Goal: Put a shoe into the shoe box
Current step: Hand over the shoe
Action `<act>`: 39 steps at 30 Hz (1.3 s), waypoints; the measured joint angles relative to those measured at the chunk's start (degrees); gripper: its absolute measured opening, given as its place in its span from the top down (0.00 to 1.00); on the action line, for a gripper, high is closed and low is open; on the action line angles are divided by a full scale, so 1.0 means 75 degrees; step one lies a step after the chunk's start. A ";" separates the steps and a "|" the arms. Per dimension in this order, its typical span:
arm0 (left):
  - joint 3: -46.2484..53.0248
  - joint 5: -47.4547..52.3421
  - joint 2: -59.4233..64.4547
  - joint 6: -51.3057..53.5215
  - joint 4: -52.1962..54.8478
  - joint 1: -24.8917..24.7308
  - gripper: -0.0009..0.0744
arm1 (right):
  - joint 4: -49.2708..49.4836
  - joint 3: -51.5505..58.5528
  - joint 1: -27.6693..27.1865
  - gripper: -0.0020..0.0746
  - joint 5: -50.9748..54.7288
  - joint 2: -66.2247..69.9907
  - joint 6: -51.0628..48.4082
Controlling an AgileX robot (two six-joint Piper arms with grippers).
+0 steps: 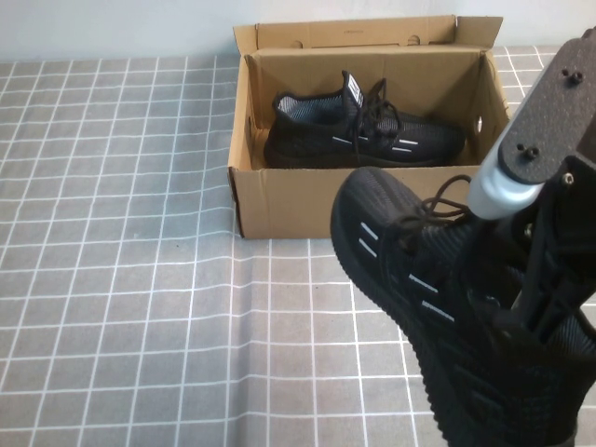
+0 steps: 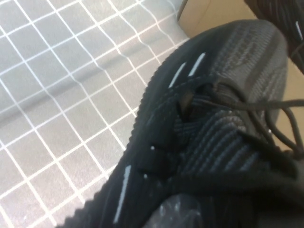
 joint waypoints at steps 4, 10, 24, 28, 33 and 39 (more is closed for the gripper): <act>0.0000 -0.0250 0.0000 -0.0396 -0.0399 0.0000 0.99 | 0.0029 0.0000 0.0000 0.98 -0.0133 0.0000 0.0000; -0.1178 0.1706 0.0567 -0.0221 -0.0635 0.0000 0.99 | 0.0042 0.0000 0.0000 0.98 -0.0177 0.0127 0.0000; -0.5693 0.5604 0.5679 0.5001 -0.2854 0.0000 0.99 | 0.0104 0.0000 0.0000 0.98 -0.0253 0.0682 -0.0079; -0.6617 0.6465 0.7007 0.7102 -0.4311 0.0000 0.99 | 0.0119 0.0000 0.0000 0.98 -0.0297 0.0682 -0.0110; -0.7567 0.7696 0.8559 0.8887 -0.5606 0.0000 0.99 | -0.0387 -0.0049 0.0000 0.98 -0.0297 0.0696 -0.0079; -0.8567 0.8455 0.9835 0.9639 -0.6496 0.0000 0.99 | -0.0885 -0.0823 -0.0314 0.98 -0.0266 0.0792 0.0310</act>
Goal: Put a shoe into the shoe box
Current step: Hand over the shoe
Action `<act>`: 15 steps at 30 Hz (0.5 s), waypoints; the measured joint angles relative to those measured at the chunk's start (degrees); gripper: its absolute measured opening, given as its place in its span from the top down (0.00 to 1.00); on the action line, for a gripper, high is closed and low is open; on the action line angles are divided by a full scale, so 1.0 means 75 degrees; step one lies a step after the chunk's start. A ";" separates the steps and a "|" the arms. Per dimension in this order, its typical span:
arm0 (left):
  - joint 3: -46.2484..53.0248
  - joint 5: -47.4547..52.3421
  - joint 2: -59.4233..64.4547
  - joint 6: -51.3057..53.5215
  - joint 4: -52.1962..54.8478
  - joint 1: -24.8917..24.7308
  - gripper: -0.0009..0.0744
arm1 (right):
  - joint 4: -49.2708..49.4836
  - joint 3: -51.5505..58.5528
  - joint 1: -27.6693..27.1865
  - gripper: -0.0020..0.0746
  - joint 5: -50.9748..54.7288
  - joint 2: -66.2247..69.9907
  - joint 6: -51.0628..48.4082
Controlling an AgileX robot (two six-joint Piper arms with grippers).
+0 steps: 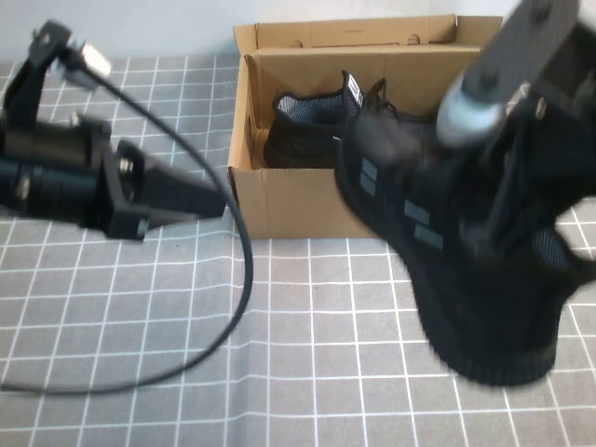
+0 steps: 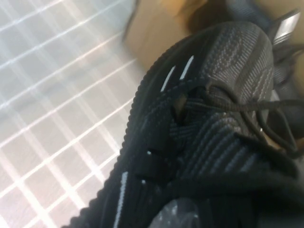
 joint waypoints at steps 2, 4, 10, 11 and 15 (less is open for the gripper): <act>-0.0311 0.0012 0.0254 0.0111 -0.0076 0.0000 0.99 | -0.0033 -0.0406 -0.0207 0.98 0.0047 0.0129 0.0051; -0.0577 -0.0027 0.0422 0.0147 -0.0094 0.0000 0.99 | -0.0032 -0.0775 -0.0468 0.98 0.0150 0.0291 0.0168; -0.0952 -0.0377 0.0524 0.0074 -0.0336 0.0000 0.99 | 0.0204 -0.1779 -0.1316 0.98 0.0457 0.0931 0.0450; -0.0952 -0.0449 0.0524 0.0114 -0.0425 0.0000 0.99 | 0.0264 -0.1926 -0.1459 0.98 0.0453 0.1059 0.0450; -0.0952 -0.0609 0.0524 0.0253 -0.0524 0.0000 0.99 | 0.0661 -0.2447 -0.1949 0.98 0.0460 0.1563 0.0126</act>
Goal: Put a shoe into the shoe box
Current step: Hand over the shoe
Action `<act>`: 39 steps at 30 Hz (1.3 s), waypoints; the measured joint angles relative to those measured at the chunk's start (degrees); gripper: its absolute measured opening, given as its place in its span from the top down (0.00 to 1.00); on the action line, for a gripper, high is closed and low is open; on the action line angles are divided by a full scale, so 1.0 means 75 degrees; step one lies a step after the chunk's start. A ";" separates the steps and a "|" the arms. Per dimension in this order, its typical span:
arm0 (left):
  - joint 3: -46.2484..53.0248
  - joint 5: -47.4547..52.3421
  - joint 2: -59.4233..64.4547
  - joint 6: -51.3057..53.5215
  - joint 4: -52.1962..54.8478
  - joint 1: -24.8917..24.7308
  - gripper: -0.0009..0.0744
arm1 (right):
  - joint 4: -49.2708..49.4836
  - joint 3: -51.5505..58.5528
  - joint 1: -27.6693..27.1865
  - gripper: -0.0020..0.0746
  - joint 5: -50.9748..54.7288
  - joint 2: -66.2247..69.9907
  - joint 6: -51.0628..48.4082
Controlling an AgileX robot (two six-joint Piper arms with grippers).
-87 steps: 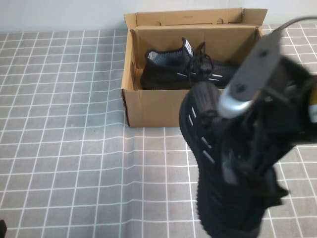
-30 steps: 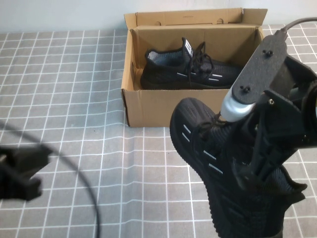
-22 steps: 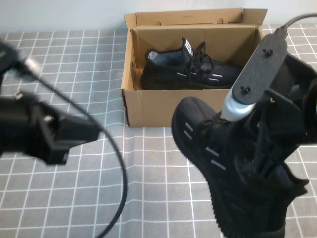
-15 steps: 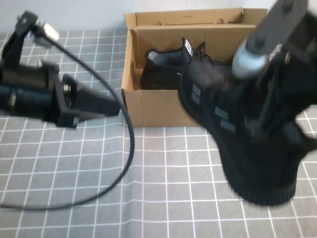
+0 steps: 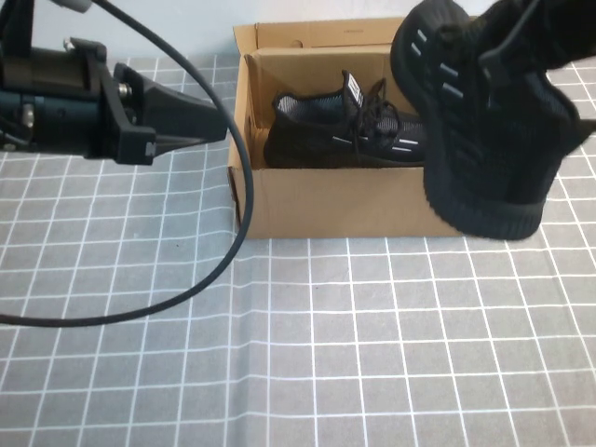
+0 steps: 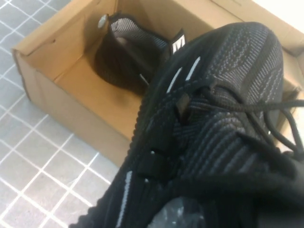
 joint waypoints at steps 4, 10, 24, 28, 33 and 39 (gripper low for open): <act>-0.0156 0.0075 0.0153 0.0031 -0.0009 0.0000 0.99 | 0.1124 -0.0531 -0.0461 0.98 0.0060 0.0524 -0.1219; -0.0953 0.0748 0.0804 0.0030 0.0013 0.0000 0.99 | 0.3998 -0.1303 -0.1017 0.98 0.0739 0.1252 -0.4120; -0.2484 0.0823 0.1586 0.0120 0.0892 -0.1004 0.99 | 0.5105 -0.1689 -0.1202 0.98 0.2709 0.1830 -0.9059; -0.2766 0.0888 0.1815 0.0650 0.1624 -0.1627 0.98 | 0.5105 -0.1689 -0.1217 0.98 0.2708 0.1830 -0.9661; -0.2973 0.0918 0.2065 0.1469 0.1528 -0.1827 0.74 | 0.5010 -0.1689 -0.1227 0.98 0.2708 0.1830 -0.9810; -0.3050 0.0918 0.2328 0.2674 0.0918 -0.1830 0.26 | 0.4954 -0.1689 -0.1227 0.98 0.2708 0.1830 -0.9845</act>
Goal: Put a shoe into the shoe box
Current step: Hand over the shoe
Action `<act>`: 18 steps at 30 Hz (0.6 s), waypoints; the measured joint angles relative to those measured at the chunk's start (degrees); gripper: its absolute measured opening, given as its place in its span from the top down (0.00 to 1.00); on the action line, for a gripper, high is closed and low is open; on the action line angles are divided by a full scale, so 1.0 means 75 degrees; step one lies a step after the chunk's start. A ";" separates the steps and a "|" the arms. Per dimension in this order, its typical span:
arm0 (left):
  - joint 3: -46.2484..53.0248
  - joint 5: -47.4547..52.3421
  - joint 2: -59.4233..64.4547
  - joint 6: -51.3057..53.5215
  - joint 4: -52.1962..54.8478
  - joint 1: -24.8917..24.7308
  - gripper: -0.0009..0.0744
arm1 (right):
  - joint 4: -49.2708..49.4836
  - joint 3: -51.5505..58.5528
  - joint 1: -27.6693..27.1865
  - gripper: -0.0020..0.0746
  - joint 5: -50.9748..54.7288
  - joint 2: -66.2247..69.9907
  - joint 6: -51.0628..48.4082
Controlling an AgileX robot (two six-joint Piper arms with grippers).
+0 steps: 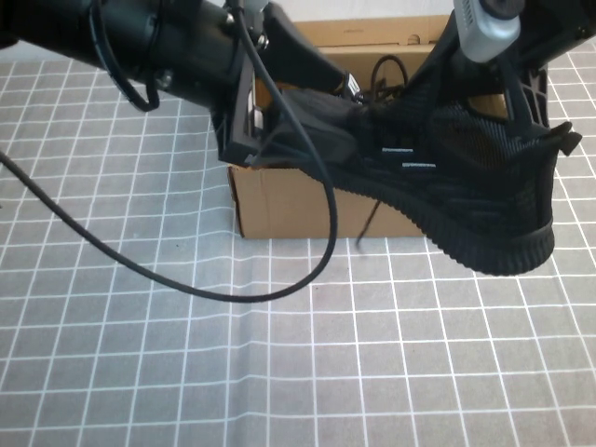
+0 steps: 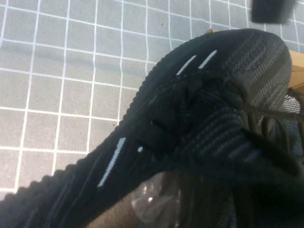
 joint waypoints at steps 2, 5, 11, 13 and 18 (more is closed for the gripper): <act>0.0000 -0.0019 0.0092 0.0115 -0.0358 0.0000 0.21 | 0.0000 0.0000 0.0000 0.98 0.0000 0.0000 -0.0079; 0.0000 -0.0107 0.0317 0.0184 -0.0971 0.0000 0.18 | -0.0013 0.0000 0.0000 0.98 0.0000 0.0000 -0.0171; 0.0000 -0.0107 0.0809 0.0257 -0.1436 -0.0084 0.17 | -0.0013 0.0000 0.0000 0.98 0.0000 0.0000 -0.0481; 0.0000 -0.0145 0.0964 0.0306 -0.1451 -0.0124 0.17 | -0.0013 0.0000 0.0000 0.98 0.0000 0.0000 -0.0509; 0.0000 -0.0543 0.1213 0.0503 -0.1463 -0.0215 0.17 | -0.0013 0.0000 0.0000 0.98 0.0000 0.0000 -0.0525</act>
